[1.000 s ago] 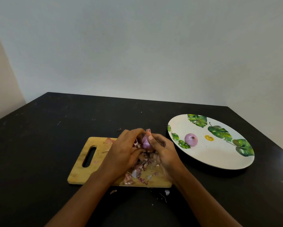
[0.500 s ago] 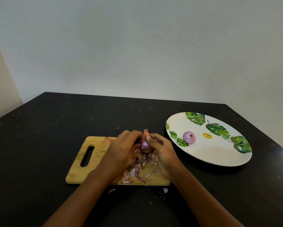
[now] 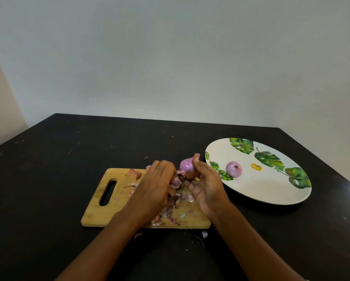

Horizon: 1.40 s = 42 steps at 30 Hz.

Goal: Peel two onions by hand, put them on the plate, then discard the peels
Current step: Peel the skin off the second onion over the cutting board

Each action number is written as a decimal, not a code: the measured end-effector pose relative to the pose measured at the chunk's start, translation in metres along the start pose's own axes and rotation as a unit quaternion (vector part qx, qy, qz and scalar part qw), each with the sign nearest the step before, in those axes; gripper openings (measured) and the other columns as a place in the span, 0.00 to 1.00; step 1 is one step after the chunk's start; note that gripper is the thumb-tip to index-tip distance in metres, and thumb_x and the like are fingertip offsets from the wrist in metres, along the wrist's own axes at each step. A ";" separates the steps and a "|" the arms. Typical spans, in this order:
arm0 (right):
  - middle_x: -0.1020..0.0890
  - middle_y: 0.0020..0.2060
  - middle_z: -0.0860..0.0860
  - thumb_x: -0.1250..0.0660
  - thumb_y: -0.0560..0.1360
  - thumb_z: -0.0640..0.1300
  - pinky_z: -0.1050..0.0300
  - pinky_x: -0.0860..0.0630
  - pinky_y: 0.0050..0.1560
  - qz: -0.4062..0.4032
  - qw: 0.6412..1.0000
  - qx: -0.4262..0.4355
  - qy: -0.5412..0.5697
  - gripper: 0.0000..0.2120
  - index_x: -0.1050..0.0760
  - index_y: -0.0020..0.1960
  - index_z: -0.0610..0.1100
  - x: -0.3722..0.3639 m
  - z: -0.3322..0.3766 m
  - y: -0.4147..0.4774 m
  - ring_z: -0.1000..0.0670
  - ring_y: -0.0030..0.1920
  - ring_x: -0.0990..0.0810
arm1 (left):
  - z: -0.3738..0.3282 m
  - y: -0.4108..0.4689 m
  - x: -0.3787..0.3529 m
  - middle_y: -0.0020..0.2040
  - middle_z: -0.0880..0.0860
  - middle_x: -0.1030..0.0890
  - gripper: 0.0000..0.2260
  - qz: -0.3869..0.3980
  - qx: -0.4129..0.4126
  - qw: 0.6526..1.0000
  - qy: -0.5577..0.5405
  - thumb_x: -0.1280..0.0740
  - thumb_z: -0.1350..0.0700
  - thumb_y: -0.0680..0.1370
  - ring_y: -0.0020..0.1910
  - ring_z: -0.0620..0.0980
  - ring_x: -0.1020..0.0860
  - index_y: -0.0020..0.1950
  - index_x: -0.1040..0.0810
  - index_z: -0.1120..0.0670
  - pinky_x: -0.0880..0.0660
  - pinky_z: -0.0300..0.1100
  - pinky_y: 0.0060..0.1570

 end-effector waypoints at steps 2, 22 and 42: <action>0.20 0.51 0.39 0.35 0.78 0.42 0.53 0.17 0.42 0.001 0.999 -0.015 0.046 0.09 0.24 0.54 0.37 -0.003 -0.003 -0.001 0.45 0.45 0.17 | 0.000 0.000 0.000 0.43 0.44 0.34 0.15 -0.002 -0.015 1.000 0.020 0.36 0.67 0.73 0.40 0.42 0.39 0.45 0.37 0.48 0.38 0.32 0.34; 0.19 0.51 0.42 0.35 0.77 0.44 0.56 0.18 0.40 -0.003 0.998 0.016 -0.056 0.07 0.25 0.53 0.42 0.001 0.001 0.001 0.46 0.47 0.16 | 0.010 -0.005 0.012 0.52 0.54 0.19 0.13 -0.116 0.033 0.993 0.004 0.35 0.56 0.75 0.51 0.47 0.22 0.59 0.23 0.56 0.29 0.34 0.49; 0.15 0.47 0.50 0.34 0.77 0.48 0.52 0.20 0.55 0.092 0.940 0.123 -0.304 0.07 0.22 0.52 0.48 -0.004 -0.007 0.000 0.51 0.50 0.16 | 0.014 -0.003 -0.001 0.51 0.44 0.30 0.21 -0.040 0.043 0.993 -0.098 0.32 0.57 0.76 0.49 0.39 0.28 0.66 0.34 0.48 0.28 0.32 0.46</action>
Point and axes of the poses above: each hand's wrist, its own y-axis towards the middle knuckle, its own x-axis out of the back of the hand, z = x × y, the point moved 5 cm from there along y, towards the middle knuckle
